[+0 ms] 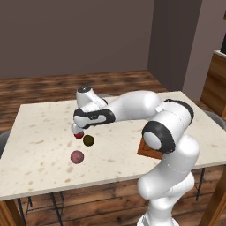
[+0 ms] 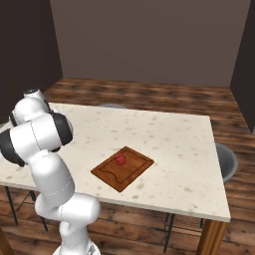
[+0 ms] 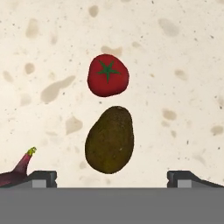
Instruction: Place the avocado, onion, tomato, and bell pepper on the cutting board.
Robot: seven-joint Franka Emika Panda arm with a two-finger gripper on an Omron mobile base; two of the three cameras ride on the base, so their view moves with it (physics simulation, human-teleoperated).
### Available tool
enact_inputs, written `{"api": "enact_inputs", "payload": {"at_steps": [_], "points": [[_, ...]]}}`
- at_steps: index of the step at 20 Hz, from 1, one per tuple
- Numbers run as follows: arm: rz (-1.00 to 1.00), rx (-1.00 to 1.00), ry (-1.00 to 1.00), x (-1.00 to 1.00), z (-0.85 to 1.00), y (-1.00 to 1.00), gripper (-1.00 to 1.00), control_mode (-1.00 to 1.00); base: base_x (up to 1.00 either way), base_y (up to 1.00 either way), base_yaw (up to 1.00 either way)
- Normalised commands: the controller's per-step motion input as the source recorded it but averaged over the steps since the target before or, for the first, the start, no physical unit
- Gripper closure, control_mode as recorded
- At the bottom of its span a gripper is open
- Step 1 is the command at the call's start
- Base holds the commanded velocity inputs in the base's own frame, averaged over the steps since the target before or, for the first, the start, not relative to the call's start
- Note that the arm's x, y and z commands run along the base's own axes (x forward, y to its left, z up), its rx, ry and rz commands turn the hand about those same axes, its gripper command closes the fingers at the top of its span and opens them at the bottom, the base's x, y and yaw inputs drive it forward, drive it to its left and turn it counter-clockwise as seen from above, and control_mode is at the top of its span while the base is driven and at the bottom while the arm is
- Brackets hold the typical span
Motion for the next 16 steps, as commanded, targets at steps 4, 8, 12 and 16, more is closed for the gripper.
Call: {"api": "enact_inputs", "payload": {"at_steps": [4, 8, 12, 16], "points": [[-0.02, 0.0, 0.0, 0.12, -0.18, 0.0, -1.0, -1.0, 0.0, 0.0, 0.0], [-0.02, 0.0, 0.01, 0.15, -0.17, 0.0, -1.0, -1.0, 0.0, 0.0, 0.0], [-0.05, 0.0, 0.04, 0.09, -0.17, 0.0, -1.0, -1.0, 0.0, 0.0, 0.0], [-0.1, 0.0, 0.07, 0.01, -0.15, 0.0, -1.0, -1.0, 0.0, 0.0, 0.0]]}}
